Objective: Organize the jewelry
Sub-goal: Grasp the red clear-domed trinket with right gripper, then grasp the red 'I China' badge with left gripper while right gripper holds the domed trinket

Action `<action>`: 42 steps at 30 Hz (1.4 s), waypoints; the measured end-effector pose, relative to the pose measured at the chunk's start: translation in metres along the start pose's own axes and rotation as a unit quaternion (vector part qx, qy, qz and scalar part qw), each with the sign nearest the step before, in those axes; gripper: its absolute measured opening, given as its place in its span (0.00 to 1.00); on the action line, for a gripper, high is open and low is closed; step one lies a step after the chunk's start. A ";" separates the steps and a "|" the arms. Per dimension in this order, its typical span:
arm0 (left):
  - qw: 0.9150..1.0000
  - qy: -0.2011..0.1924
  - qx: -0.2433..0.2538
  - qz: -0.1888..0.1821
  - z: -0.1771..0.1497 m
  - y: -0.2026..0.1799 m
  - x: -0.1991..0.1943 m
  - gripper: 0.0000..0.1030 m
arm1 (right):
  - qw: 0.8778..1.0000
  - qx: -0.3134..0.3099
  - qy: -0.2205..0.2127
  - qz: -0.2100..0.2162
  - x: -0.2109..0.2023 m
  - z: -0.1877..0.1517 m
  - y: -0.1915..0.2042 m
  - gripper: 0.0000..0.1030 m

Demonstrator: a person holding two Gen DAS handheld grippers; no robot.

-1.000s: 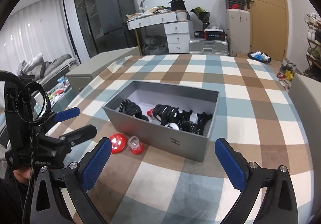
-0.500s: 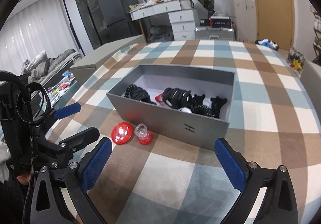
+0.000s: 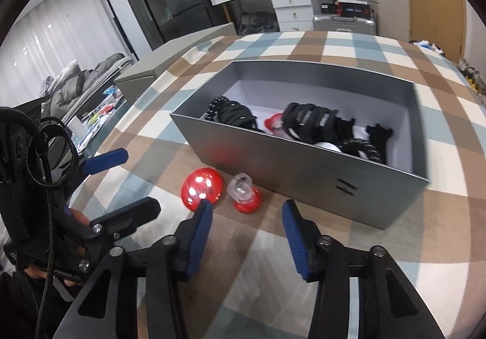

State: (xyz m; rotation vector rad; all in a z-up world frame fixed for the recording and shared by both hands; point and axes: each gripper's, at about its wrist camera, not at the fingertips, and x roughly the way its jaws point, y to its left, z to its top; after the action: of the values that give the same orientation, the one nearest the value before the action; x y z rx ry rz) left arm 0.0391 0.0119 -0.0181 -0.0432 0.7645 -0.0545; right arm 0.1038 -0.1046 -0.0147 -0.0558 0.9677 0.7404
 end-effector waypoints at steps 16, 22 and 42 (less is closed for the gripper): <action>1.000 0.009 0.012 -0.009 0.001 -0.005 0.002 0.99 | 0.999 -0.026 -0.013 -0.014 -0.003 -0.003 0.007 0.13; 0.998 0.039 0.044 -0.017 0.007 -0.022 0.015 0.97 | 0.999 -0.010 -0.029 -0.013 -0.022 -0.006 -0.004 0.14; 0.995 0.061 0.060 -0.047 0.011 -0.027 0.016 0.17 | 0.999 -0.005 -0.049 -0.014 -0.042 -0.006 -0.011 0.14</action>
State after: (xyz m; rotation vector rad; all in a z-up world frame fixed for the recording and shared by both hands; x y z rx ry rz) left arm 0.0568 -0.0156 -0.0198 0.0386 0.8806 -0.1930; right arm 0.0918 -0.1383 0.0111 -0.0422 0.8684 0.7157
